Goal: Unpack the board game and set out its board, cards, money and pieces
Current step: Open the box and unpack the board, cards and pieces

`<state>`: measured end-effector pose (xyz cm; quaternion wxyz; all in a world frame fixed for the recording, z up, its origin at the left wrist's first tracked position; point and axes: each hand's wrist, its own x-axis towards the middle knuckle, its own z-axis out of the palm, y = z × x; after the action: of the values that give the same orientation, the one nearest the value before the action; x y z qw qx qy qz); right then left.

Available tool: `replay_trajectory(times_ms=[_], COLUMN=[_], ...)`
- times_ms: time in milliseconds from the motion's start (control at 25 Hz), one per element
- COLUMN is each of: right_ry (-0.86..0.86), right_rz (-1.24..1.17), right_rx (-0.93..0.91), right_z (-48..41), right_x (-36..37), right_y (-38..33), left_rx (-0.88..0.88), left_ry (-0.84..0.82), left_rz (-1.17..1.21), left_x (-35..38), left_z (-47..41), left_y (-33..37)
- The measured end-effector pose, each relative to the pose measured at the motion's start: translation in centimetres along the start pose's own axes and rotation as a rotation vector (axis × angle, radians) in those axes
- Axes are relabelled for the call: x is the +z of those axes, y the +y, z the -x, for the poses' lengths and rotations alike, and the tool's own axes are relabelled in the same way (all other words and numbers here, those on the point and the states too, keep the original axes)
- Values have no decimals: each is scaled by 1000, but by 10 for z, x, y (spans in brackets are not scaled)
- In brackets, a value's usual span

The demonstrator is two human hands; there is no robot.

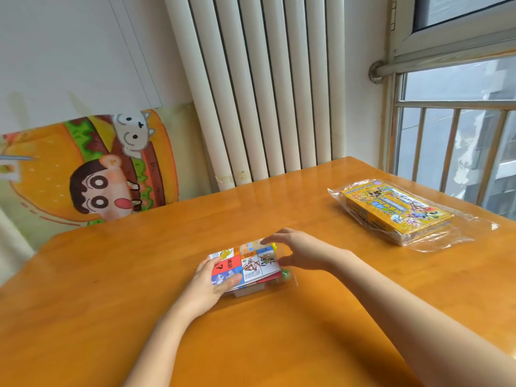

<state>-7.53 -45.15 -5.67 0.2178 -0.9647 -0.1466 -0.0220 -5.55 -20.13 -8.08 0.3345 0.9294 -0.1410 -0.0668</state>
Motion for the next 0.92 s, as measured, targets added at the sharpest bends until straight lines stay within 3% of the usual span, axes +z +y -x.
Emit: replay_trajectory(times_ms=[280, 560, 720, 920], right_ry=[36, 288, 442, 552], right_rz=[-82, -325, -468, -631], right_rx=[72, 120, 102, 89], right_z=[-19, -31, -34, -34], right_x=[23, 13, -6, -37], right_y=[3, -3, -12, -28], left_rx=[75, 101, 143, 238], left_ry=[70, 86, 215, 156], left_rz=[152, 359, 363, 701], left_x=[11, 1, -16, -43], left_z=[4, 10, 8, -2], left_y=[-8, -13, -1, 32])
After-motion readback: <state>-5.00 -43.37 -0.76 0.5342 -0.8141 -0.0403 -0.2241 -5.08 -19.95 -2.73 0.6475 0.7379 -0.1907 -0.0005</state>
